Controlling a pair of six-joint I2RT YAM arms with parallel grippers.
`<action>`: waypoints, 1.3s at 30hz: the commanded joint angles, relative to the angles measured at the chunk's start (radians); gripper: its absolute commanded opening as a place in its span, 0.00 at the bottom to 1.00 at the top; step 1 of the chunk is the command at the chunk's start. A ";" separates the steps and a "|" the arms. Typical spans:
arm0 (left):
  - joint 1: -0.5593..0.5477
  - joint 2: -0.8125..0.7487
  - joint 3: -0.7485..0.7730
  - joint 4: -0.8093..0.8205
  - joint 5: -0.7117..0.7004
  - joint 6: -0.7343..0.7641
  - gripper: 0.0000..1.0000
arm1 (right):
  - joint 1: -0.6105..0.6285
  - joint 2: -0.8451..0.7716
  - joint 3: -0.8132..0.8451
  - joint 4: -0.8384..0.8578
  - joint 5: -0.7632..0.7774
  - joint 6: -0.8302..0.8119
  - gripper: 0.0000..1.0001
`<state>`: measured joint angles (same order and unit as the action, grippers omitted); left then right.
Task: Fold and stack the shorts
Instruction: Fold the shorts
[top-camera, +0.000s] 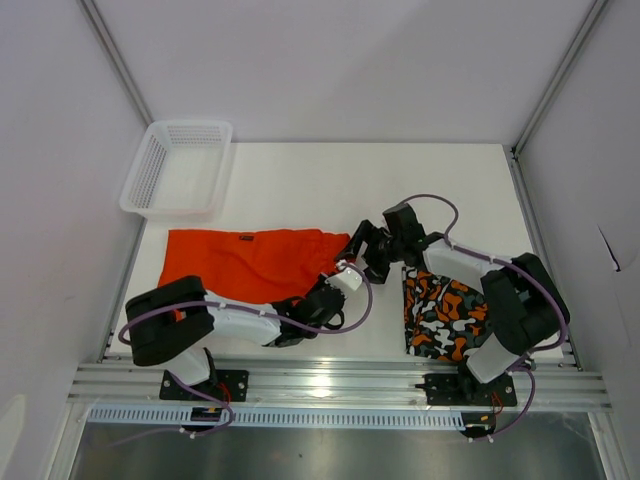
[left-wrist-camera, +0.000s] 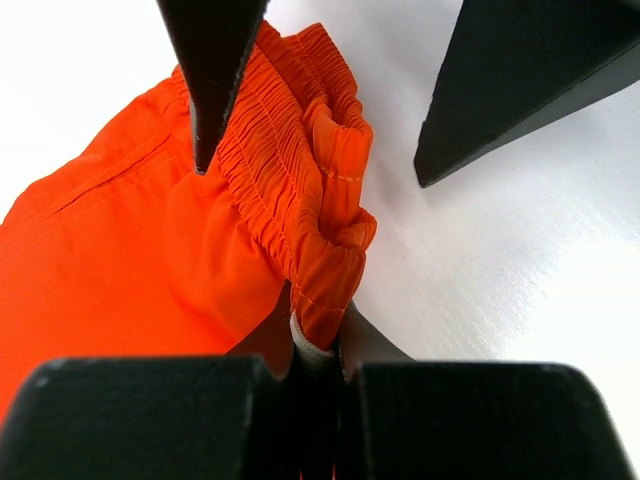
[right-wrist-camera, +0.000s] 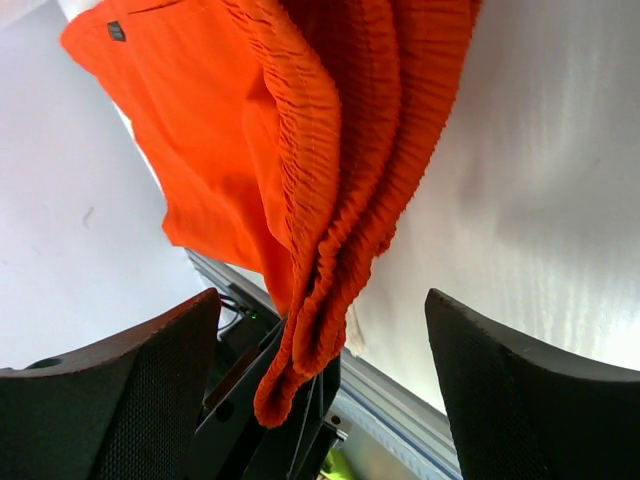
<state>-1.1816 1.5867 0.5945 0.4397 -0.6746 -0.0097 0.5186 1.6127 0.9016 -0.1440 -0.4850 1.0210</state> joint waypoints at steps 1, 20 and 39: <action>-0.001 -0.068 -0.019 0.074 0.001 -0.032 0.00 | -0.003 0.024 -0.030 0.131 -0.033 0.047 0.85; -0.001 -0.133 -0.094 0.128 0.029 -0.073 0.00 | -0.020 0.193 -0.156 0.598 -0.012 0.228 0.61; 0.028 -0.325 -0.134 0.077 0.357 -0.191 0.47 | -0.101 0.208 -0.044 0.345 -0.130 -0.092 0.00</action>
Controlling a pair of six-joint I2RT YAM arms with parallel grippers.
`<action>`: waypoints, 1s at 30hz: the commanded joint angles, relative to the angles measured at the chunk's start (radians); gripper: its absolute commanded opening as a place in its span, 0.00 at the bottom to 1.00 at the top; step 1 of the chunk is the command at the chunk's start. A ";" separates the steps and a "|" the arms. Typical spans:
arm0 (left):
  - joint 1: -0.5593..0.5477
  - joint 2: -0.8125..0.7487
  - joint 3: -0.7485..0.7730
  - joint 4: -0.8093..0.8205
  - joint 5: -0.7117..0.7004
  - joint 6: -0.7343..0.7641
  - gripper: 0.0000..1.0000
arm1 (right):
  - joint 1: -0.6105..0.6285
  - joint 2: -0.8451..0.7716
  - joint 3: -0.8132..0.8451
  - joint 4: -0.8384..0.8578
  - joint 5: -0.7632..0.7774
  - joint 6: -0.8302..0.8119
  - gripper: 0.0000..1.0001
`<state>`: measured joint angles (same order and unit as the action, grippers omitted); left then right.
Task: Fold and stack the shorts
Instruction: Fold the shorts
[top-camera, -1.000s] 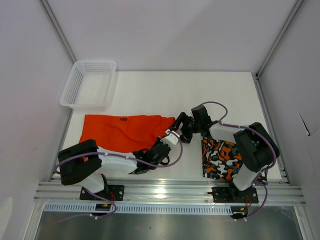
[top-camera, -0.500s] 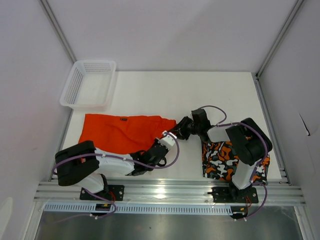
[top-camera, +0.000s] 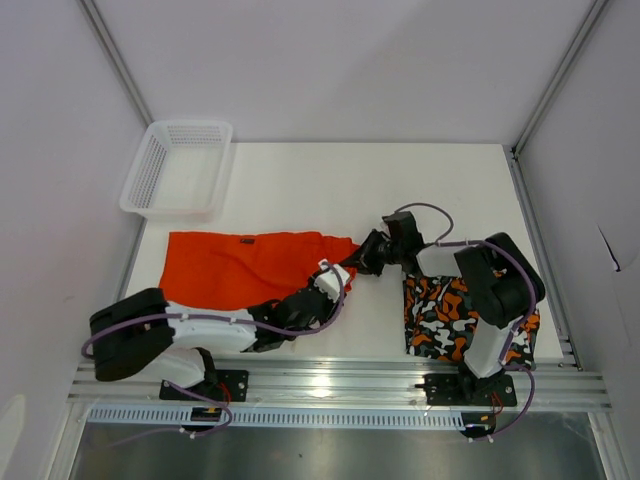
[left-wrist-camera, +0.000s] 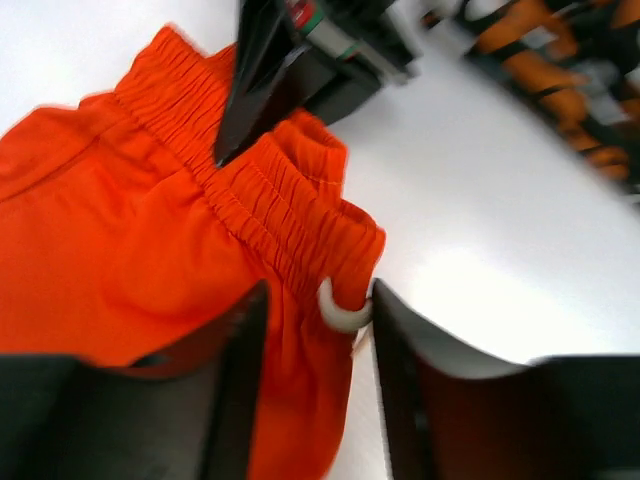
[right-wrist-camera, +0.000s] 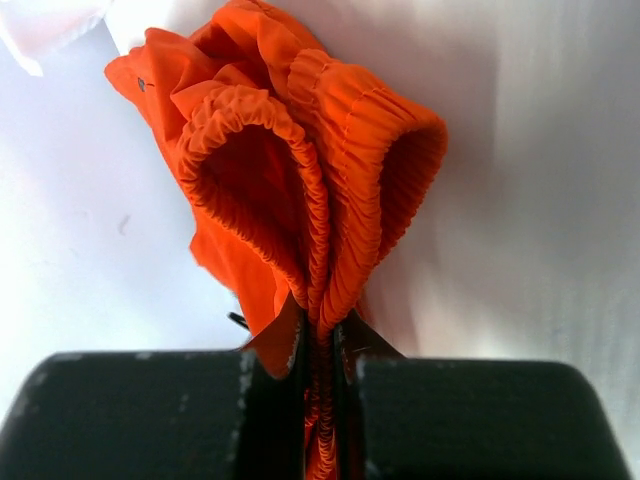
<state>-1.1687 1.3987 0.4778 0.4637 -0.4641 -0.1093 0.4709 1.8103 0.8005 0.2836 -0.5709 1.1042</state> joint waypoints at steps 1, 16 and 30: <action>0.027 -0.170 -0.033 0.052 0.168 -0.107 0.52 | -0.066 0.017 0.057 -0.090 -0.070 -0.199 0.00; 0.306 -0.393 -0.067 -0.149 0.154 -0.319 0.53 | -0.152 -0.031 0.193 -0.592 -0.041 -0.673 0.00; 0.371 -0.161 -0.128 -0.050 0.016 -0.460 0.17 | -0.155 -0.180 0.301 -0.805 0.233 -0.753 0.00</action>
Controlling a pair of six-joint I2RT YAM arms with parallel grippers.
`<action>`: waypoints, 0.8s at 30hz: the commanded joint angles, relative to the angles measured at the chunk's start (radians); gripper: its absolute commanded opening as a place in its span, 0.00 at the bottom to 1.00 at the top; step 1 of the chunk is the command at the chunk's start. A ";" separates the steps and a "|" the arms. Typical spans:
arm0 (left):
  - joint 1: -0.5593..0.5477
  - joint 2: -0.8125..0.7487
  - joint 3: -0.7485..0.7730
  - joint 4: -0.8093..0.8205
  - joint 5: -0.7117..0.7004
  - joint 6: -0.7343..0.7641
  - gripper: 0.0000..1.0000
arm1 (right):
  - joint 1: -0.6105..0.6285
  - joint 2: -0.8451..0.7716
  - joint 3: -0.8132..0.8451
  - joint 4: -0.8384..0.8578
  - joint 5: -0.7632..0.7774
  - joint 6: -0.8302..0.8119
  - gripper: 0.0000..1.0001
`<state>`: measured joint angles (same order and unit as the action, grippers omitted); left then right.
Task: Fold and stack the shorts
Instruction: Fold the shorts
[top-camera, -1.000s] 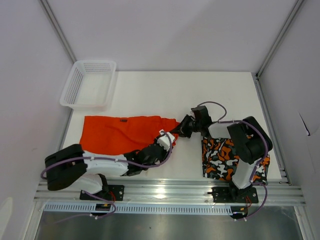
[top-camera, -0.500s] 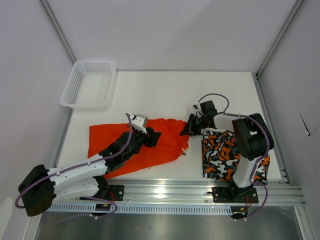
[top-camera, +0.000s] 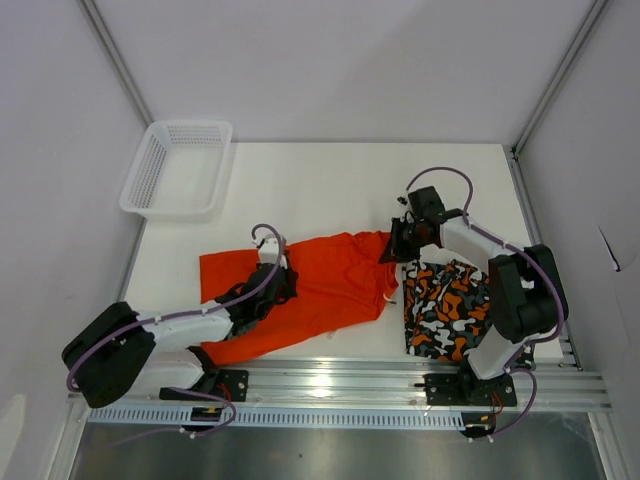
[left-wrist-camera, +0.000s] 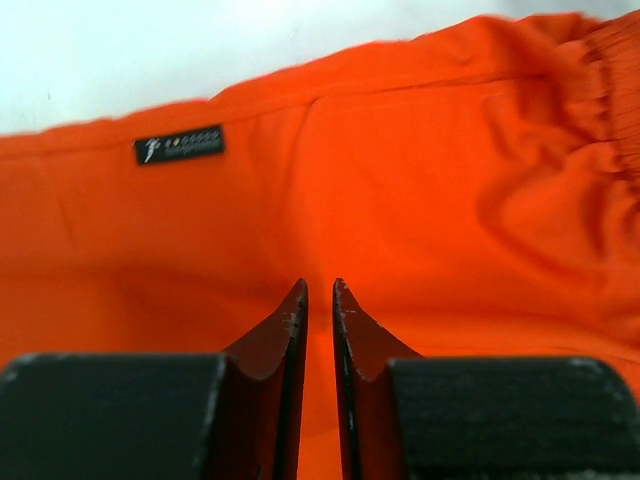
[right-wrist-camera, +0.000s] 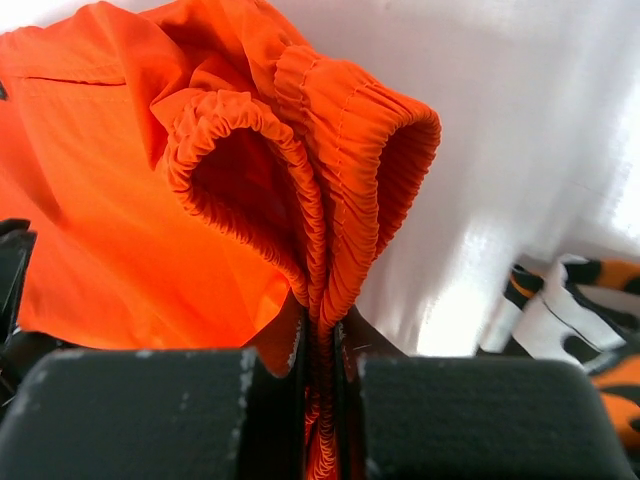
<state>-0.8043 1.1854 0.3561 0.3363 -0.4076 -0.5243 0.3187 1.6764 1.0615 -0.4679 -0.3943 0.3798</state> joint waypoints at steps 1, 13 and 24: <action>0.007 0.069 -0.005 0.087 -0.040 -0.054 0.16 | -0.004 -0.050 0.048 -0.058 0.058 -0.027 0.00; 0.053 0.457 0.151 0.220 0.041 -0.095 0.04 | 0.036 -0.153 0.150 -0.164 0.025 -0.012 0.00; 0.027 0.602 0.285 0.259 0.112 -0.128 0.02 | 0.152 -0.202 0.282 -0.115 -0.047 0.118 0.00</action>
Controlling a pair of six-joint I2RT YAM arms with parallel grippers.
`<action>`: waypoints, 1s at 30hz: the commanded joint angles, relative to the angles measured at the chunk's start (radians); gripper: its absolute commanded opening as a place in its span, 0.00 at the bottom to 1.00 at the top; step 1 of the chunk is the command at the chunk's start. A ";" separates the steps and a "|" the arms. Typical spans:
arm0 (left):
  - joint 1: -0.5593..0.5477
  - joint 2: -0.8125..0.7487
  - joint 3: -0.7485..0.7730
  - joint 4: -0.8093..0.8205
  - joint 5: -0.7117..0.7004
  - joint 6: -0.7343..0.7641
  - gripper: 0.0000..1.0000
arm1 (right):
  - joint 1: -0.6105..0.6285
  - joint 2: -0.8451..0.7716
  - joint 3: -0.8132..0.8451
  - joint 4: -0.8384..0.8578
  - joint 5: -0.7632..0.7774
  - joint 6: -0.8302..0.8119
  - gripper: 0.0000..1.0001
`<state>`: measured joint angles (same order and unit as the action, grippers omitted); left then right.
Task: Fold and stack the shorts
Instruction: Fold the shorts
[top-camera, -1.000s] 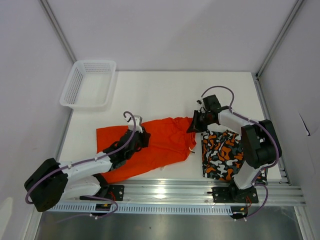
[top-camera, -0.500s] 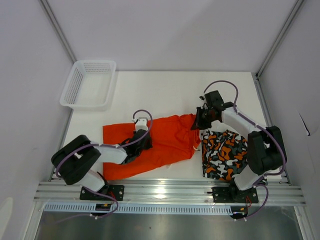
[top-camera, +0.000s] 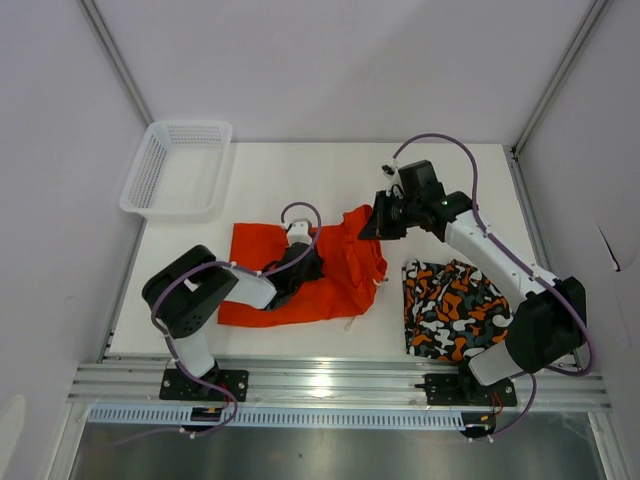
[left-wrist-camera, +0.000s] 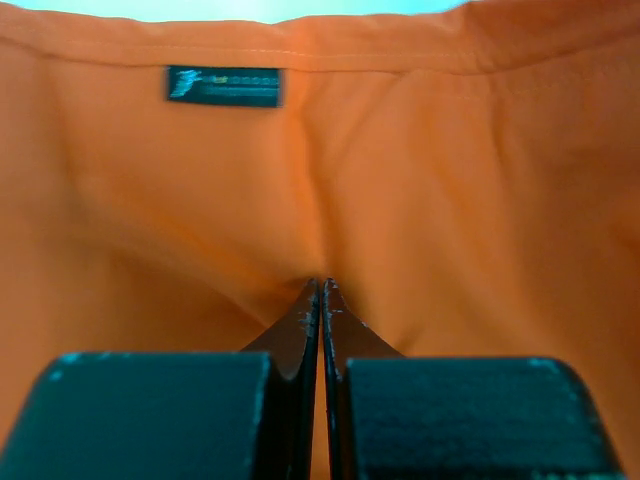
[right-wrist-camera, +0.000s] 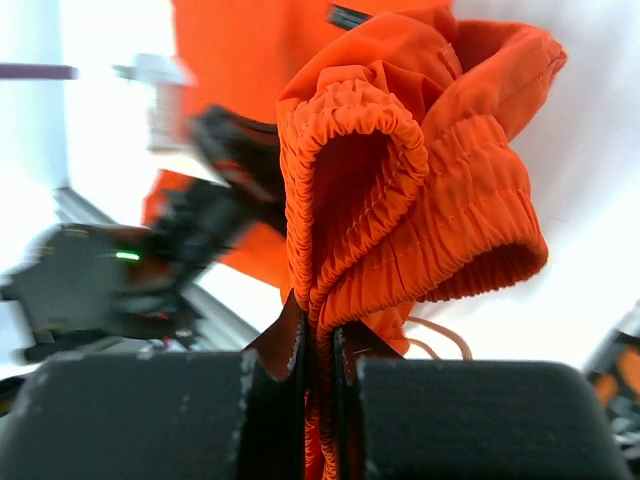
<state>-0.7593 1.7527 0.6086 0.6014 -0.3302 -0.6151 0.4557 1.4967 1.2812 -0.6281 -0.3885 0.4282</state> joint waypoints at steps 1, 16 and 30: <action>-0.041 0.036 0.040 -0.018 0.019 -0.040 0.02 | 0.018 -0.013 0.091 0.057 -0.064 0.081 0.00; -0.087 -0.060 0.074 -0.118 -0.059 -0.086 0.21 | 0.035 0.048 0.244 0.015 -0.070 0.166 0.01; 0.122 -0.634 -0.076 -0.461 0.120 -0.060 0.71 | -0.048 0.014 0.245 -0.070 -0.142 0.072 0.01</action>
<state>-0.6918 1.2362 0.5701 0.2630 -0.2642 -0.6884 0.4133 1.5501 1.4639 -0.6865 -0.4816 0.5373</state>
